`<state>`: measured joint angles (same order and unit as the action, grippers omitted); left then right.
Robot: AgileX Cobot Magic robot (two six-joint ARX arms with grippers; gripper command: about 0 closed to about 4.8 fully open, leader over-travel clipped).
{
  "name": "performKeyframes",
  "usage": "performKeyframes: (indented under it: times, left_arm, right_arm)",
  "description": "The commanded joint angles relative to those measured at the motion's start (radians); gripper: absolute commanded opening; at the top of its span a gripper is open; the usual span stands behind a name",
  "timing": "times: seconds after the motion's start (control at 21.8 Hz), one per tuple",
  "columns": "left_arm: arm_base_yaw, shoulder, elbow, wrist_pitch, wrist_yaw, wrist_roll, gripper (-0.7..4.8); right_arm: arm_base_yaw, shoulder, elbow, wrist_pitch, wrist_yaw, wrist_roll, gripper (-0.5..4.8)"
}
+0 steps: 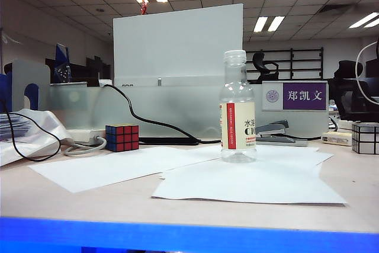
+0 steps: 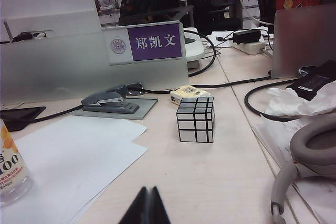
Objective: Flip the plastic bottle upside down.
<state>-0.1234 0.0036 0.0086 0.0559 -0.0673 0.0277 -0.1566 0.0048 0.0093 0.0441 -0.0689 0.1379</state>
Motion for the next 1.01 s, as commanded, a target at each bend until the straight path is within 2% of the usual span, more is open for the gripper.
performKeyframes:
  times: [0.05,0.37,0.5,0.59,0.69,0.78,0.87,1.01]
  left_arm:
    - [-0.001,-0.002,0.001,0.011,0.003,-0.002,-0.04]
    - [-0.001,-0.002,0.001,0.013,0.003,-0.002,-0.04]
    - [-0.001,-0.002,0.001,0.015,0.003,-0.002,-0.04]
    - [-0.001,-0.002,0.001,0.038,0.004,-0.004,-0.04]
    - [-0.001,-0.002,0.001,0.082,0.004,-0.061,-0.04]
    - [-0.001,-0.002,0.001,0.138,0.015,-0.129,-0.04]
    - [-0.001,-0.001,0.001,0.209,0.073,-0.179,-0.04]
    - [-0.002,0.005,0.001,0.352,0.251,-0.231,-0.05]
  right_arm:
    - [0.001,0.001,-0.008,0.012,-0.001,0.000,0.00]
    - [0.002,0.001,-0.008,0.013,-0.004,0.001,0.00]
    - [0.002,0.001,-0.008,0.017,-0.042,0.015,0.00]
    - [0.002,0.001,-0.008,0.030,-0.111,0.124,0.00]
    - [0.002,0.001,-0.008,0.068,-0.234,0.291,-0.01]
    - [0.009,0.005,-0.008,0.172,-0.278,0.343,-0.01]
    - [0.030,0.006,-0.008,0.291,-0.262,0.385,-0.01]
    - [0.079,0.011,-0.007,0.468,-0.173,0.372,-0.01]
